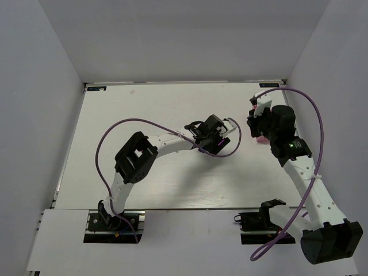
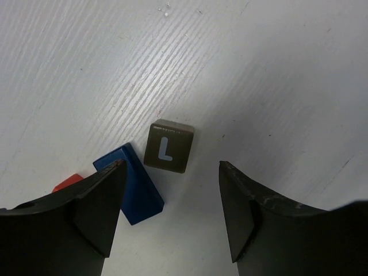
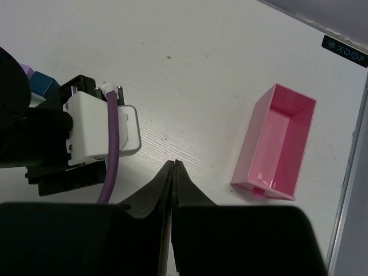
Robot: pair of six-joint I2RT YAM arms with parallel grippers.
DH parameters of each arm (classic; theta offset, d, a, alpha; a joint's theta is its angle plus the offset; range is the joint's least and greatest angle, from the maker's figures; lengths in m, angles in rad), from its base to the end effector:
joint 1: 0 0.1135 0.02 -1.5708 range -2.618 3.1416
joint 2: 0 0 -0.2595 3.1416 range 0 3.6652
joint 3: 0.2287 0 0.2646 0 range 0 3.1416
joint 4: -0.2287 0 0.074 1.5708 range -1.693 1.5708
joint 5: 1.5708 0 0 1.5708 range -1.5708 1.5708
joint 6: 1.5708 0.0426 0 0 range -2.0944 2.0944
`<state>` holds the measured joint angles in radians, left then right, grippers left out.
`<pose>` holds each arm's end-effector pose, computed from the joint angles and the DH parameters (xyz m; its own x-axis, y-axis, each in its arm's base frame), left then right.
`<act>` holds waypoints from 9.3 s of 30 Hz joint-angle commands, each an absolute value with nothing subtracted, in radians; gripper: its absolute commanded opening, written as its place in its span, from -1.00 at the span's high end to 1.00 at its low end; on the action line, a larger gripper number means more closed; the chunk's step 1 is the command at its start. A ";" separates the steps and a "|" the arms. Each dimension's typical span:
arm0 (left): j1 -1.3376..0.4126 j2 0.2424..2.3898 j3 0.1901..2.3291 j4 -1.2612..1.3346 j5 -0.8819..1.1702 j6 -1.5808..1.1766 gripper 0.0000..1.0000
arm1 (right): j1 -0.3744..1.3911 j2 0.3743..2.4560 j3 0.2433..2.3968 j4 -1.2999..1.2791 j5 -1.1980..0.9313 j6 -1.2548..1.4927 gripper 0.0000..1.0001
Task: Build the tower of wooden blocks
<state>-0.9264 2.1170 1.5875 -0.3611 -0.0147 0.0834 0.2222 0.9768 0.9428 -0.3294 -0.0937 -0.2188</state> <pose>0.2894 -0.3840 0.1662 -0.3993 0.6700 -0.6258 0.8300 0.5541 0.0638 0.2363 0.0575 0.3384 -0.2723 -0.2831 -0.9196 -0.3727 0.9122 -0.1704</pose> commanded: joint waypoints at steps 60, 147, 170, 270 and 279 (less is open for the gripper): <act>-0.923 1.962 1.703 -0.423 0.084 0.100 0.76 | 0.215 0.946 0.919 -0.284 -0.118 -0.232 0.79; -0.508 1.913 1.568 -0.707 0.546 0.825 0.92 | 0.238 0.976 0.896 -0.299 -0.248 -0.299 0.73; -0.508 1.922 1.568 -0.680 0.518 0.825 0.88 | 0.236 0.979 0.900 -0.299 -0.250 -0.301 0.71; -0.526 1.904 1.494 -0.661 0.445 0.854 -0.09 | 0.238 0.979 0.902 -0.305 -0.256 -0.301 0.71; -0.526 1.894 1.485 -0.643 0.436 0.854 -1.00 | 0.235 0.977 0.900 -0.307 -0.259 -0.299 0.71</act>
